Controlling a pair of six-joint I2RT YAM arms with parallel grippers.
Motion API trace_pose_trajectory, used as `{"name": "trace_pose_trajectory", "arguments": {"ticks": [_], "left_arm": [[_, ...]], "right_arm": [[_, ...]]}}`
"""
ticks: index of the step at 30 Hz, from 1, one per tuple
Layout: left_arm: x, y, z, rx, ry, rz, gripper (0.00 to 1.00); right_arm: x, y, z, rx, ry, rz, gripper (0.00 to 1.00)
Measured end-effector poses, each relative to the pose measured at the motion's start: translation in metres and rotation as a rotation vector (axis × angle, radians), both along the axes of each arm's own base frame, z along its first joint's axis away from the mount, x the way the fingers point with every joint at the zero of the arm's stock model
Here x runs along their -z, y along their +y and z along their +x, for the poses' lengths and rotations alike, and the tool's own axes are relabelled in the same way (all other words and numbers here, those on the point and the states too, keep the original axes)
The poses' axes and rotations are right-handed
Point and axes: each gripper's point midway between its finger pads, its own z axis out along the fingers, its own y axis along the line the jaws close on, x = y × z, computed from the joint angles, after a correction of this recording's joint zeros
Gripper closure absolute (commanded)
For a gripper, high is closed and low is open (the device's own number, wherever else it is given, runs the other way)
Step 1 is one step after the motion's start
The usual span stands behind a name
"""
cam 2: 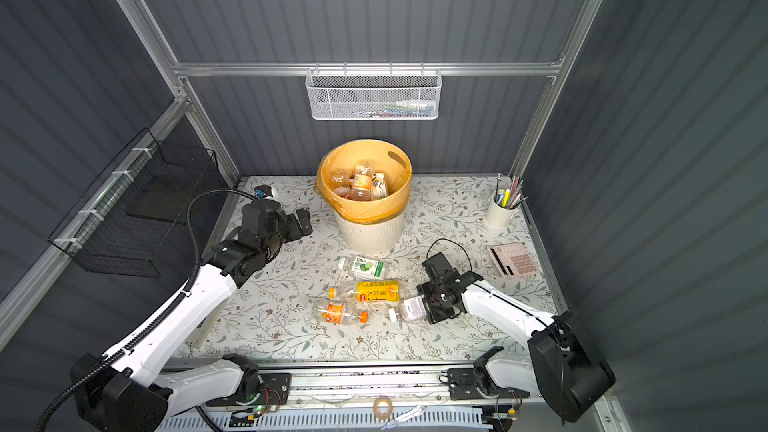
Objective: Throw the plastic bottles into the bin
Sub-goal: 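Close the right gripper on the clear pink-cap square bottle, then carry the pink-cap bottle with the right gripper over the bin and release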
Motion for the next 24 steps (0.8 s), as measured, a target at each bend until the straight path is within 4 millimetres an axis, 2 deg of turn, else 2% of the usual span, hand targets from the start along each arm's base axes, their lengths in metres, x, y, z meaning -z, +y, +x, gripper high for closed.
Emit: {"name": "trace_pose_trajectory", "arguments": {"ticks": [3,7,10,13,16,18,21,24], "left_arm": [[0.002,0.005,0.001,-0.014,0.006,0.001,0.00],[0.014,0.014,-0.001,-0.034,0.032,0.004,0.00],[0.025,0.018,-0.004,-0.047,0.058,-0.001,0.00],[0.038,0.020,-0.008,-0.062,0.089,-0.013,0.00],[0.055,0.020,-0.013,-0.069,0.129,-0.028,0.00],[0.065,0.020,-0.017,-0.071,0.155,-0.043,0.00],[0.078,0.019,-0.023,-0.073,0.189,-0.062,0.00],[0.088,0.018,-0.028,-0.071,0.217,-0.074,0.00]], "right_arm": [[-0.002,-0.009,0.007,0.017,-0.026,-0.009,0.41],[-0.016,-0.038,0.020,0.058,-0.104,-0.057,0.41],[-0.042,-0.064,0.037,0.096,-0.216,-0.080,0.41],[-0.080,-0.087,0.064,0.109,-0.364,-0.079,0.41],[-0.131,-0.103,0.097,0.083,-0.513,-0.078,0.41],[-0.173,-0.106,0.119,0.023,-0.615,-0.091,0.41],[-0.246,-0.096,0.157,-0.091,-0.793,-0.091,0.41],[-0.311,-0.080,0.188,-0.190,-0.962,-0.065,0.42]]}}
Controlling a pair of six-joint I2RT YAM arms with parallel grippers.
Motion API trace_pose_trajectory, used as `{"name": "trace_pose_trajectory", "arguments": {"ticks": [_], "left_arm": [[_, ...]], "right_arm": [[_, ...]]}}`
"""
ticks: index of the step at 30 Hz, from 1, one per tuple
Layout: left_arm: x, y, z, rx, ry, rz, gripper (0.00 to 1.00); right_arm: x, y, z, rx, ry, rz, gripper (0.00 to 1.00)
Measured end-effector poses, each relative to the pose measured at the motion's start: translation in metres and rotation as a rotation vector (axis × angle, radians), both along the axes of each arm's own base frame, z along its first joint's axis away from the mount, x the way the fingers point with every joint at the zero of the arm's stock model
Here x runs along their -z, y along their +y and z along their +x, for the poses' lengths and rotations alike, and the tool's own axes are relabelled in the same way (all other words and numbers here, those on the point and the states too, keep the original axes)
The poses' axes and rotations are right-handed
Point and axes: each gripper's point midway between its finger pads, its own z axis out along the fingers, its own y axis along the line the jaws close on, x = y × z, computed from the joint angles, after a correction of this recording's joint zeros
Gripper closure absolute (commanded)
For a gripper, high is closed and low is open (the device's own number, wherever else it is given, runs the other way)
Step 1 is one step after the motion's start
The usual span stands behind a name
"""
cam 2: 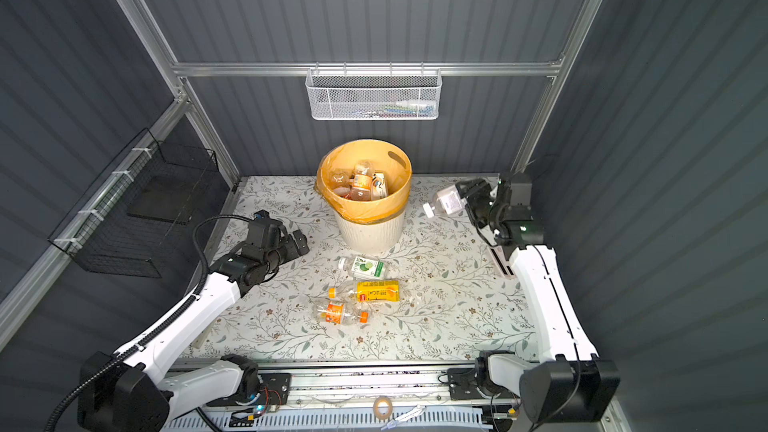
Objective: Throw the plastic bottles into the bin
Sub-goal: 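Carry the pink-cap bottle with the right gripper over the bin and release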
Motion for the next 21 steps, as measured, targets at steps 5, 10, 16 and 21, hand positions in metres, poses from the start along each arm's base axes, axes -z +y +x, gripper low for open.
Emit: {"name": "trace_pose_trajectory", "arguments": {"ticks": [5,10,16,21], "left_arm": [[0.000,-0.001,-0.004,0.001,0.004,-0.016,0.00],[0.001,0.000,-0.006,0.001,0.013,-0.018,0.00],[0.005,0.002,-0.011,0.001,0.038,-0.007,0.00],[0.000,0.004,-0.016,0.001,0.032,-0.010,0.00]], "right_arm": [[-0.075,0.059,0.033,-0.199,-0.184,-0.080,0.31],[-0.098,0.137,0.053,-0.417,-0.238,-0.155,0.03],[-0.060,0.142,0.076,-0.431,-0.119,-0.274,0.01],[-0.066,0.115,0.062,-0.360,-0.116,-0.342,0.01]]}}
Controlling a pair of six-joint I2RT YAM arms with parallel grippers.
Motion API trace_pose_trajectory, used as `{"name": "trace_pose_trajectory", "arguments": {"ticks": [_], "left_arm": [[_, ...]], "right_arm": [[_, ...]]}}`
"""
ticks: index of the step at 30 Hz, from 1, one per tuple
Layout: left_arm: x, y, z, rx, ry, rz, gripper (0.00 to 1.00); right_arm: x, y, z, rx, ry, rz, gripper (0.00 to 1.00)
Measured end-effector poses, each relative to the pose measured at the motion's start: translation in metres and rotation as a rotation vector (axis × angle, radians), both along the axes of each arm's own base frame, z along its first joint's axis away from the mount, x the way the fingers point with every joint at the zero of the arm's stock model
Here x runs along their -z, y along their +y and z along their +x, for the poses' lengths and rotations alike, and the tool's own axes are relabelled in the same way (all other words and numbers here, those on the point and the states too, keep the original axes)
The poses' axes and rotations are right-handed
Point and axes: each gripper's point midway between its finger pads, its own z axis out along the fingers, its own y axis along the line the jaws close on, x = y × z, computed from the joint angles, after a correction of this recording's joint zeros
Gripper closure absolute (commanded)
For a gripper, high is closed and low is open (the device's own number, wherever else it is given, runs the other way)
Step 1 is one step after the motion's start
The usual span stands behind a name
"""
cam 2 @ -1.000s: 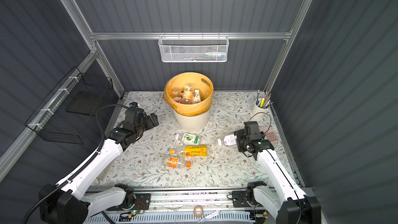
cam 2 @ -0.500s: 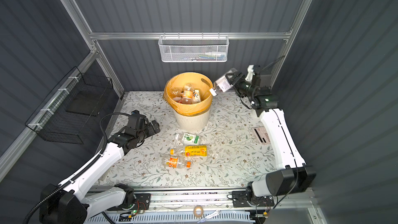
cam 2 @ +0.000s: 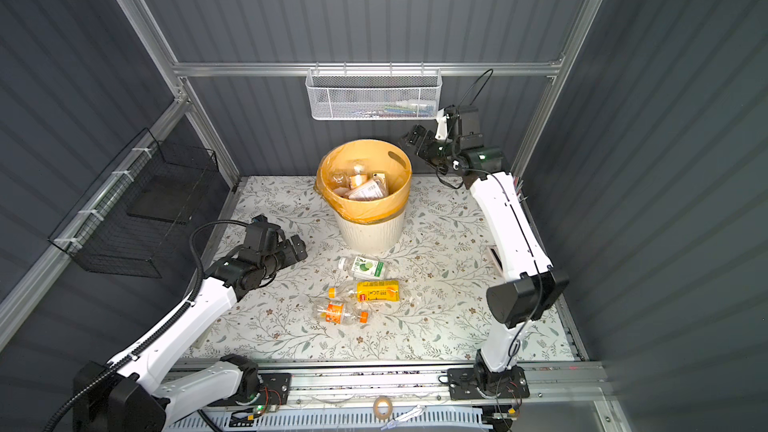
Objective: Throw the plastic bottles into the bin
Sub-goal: 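Carry the pink-cap bottle with the right gripper over the bin and release, then withdraw the right gripper from the bin toward the yellow-label bottle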
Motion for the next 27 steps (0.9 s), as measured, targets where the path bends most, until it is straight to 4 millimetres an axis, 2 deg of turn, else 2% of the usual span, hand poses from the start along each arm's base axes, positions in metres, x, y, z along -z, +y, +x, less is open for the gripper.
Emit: {"name": "trace_pose_trajectory", "arguments": {"ticks": [4,7,11,15,18,22,27], "left_arm": [[-0.001,-0.001,-0.001,0.006,0.000,-0.006,0.00],[0.001,-0.003,-0.004,0.019,0.013,-0.015,0.00],[0.000,-0.011,-0.009,0.055,0.019,-0.016,0.00],[-0.001,-0.034,-0.019,0.156,0.014,0.003,0.00],[0.002,-0.052,-0.027,0.237,0.023,0.027,0.00],[0.008,-0.070,-0.030,0.314,0.045,0.059,0.00],[0.015,-0.077,-0.031,0.324,0.066,0.064,0.00]], "right_arm": [[-0.006,-0.020,-0.023,0.038,-0.029,-0.008,0.01],[0.014,-0.038,-0.038,0.071,-0.007,-0.006,0.01],[0.072,-0.062,-0.051,0.133,0.089,0.006,0.01],[0.137,-0.088,-0.069,0.209,0.217,0.038,0.01],[0.166,-0.102,-0.085,0.261,0.267,0.071,0.01],[0.176,-0.110,-0.098,0.292,0.260,0.115,0.01],[0.173,-0.099,-0.105,0.221,0.223,0.133,0.01]]}}
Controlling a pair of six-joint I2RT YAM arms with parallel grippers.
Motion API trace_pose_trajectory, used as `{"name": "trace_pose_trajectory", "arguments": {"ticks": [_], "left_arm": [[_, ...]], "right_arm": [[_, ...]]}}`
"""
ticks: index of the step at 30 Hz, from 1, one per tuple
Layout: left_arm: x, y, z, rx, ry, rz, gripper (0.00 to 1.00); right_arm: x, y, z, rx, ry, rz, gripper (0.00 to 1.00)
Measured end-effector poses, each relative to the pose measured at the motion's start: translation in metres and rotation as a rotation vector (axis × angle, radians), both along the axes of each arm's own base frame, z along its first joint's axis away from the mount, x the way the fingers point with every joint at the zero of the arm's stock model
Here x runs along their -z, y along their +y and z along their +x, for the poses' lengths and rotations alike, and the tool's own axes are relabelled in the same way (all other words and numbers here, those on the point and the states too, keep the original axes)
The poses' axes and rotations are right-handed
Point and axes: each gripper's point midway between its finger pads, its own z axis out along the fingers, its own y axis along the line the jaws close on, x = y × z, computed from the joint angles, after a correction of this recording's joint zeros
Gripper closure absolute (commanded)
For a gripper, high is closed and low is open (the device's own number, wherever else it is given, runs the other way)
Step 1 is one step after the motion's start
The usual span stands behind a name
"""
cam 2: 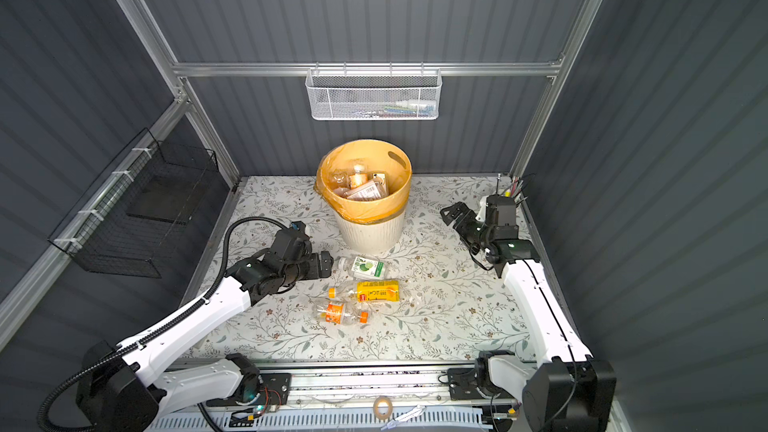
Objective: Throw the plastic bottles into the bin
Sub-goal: 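Withdraw the right gripper from the bin toward the yellow-label bottle, then lower the right gripper onto the yellow-label bottle and close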
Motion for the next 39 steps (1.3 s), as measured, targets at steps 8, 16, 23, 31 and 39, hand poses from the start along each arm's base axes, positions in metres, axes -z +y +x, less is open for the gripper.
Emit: {"name": "trace_pose_trajectory", "arguments": {"ticks": [8,16,23,31,39], "left_arm": [[0.002,0.017,0.006,-0.142,-0.010,0.007,0.00],[0.012,0.063,0.021,-0.304,0.042,-0.019,0.00],[0.014,0.070,0.022,-0.324,0.054,-0.025,0.00],[0.022,0.070,0.018,-0.320,0.081,-0.017,0.00],[0.031,0.073,0.012,-0.321,0.107,0.001,0.00]], "right_arm": [[0.022,0.068,-0.033,-0.344,-0.069,-0.221,0.01],[0.063,0.133,-0.071,-0.747,-0.098,-0.485,0.01],[0.104,0.187,-0.104,-1.116,-0.080,-0.715,0.07],[0.140,0.213,-0.116,-1.366,-0.070,-0.899,0.13],[0.160,0.221,-0.110,-1.482,-0.048,-0.970,0.22]]}}
